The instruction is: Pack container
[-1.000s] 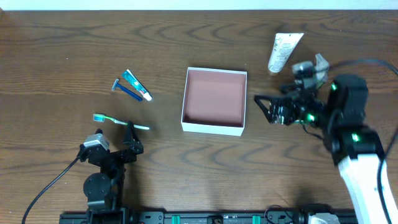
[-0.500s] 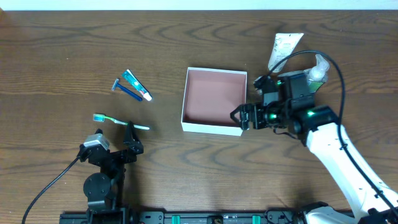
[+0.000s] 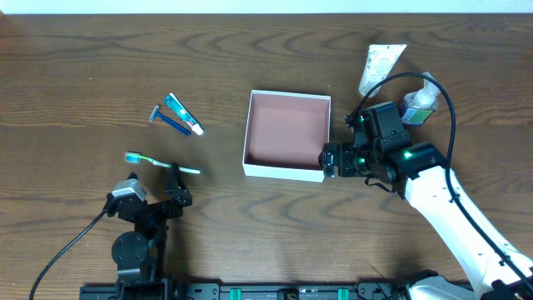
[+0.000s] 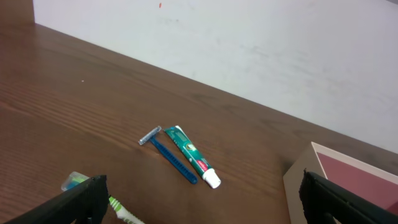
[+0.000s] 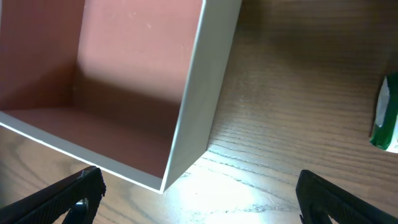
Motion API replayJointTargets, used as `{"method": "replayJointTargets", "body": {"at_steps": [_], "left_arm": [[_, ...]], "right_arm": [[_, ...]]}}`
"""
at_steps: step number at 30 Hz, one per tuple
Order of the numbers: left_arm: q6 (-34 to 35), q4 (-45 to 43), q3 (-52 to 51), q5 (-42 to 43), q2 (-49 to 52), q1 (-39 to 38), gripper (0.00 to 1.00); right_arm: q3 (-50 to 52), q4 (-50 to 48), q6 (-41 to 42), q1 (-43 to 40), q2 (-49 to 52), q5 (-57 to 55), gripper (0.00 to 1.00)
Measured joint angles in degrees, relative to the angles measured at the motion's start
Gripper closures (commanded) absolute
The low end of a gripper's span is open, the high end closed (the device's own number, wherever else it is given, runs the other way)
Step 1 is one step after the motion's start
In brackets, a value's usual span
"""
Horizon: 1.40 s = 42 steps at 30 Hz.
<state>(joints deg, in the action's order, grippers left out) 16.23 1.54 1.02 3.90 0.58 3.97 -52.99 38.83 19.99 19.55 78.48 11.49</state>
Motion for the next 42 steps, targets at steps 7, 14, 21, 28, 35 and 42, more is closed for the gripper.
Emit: {"method": "replayJointTargets", "body": {"at_steps": [7, 14, 21, 28, 35, 42], "left_arm": [[0.00, 0.00, 0.00, 0.00, 0.00, 0.00, 0.02], [0.00, 0.00, 0.00, 0.00, 0.00, 0.00, 0.02], [0.00, 0.00, 0.00, 0.00, 0.00, 0.00, 0.02], [0.00, 0.00, 0.00, 0.00, 0.00, 0.00, 0.02], [0.00, 0.00, 0.00, 0.00, 0.00, 0.00, 0.02], [0.00, 0.00, 0.00, 0.00, 0.00, 0.00, 0.02]], "right_arm": [[0.00, -1.51, 0.63, 0.09, 4.59, -0.63, 0.01], [0.00, -1.99, 0.87, 0.20, 6.38, -1.01, 0.01], [0.00, -0.33, 0.92, 0.20, 6.38, -4.33, 0.01], [0.00, -0.15, 0.90, 0.20, 6.38, -5.88, 0.01], [0.00, -0.20, 0.79, 0.20, 6.38, -7.54, 0.01], [0.00, -0.22, -0.17, 0.20, 6.38, -8.57, 0.01]]}}
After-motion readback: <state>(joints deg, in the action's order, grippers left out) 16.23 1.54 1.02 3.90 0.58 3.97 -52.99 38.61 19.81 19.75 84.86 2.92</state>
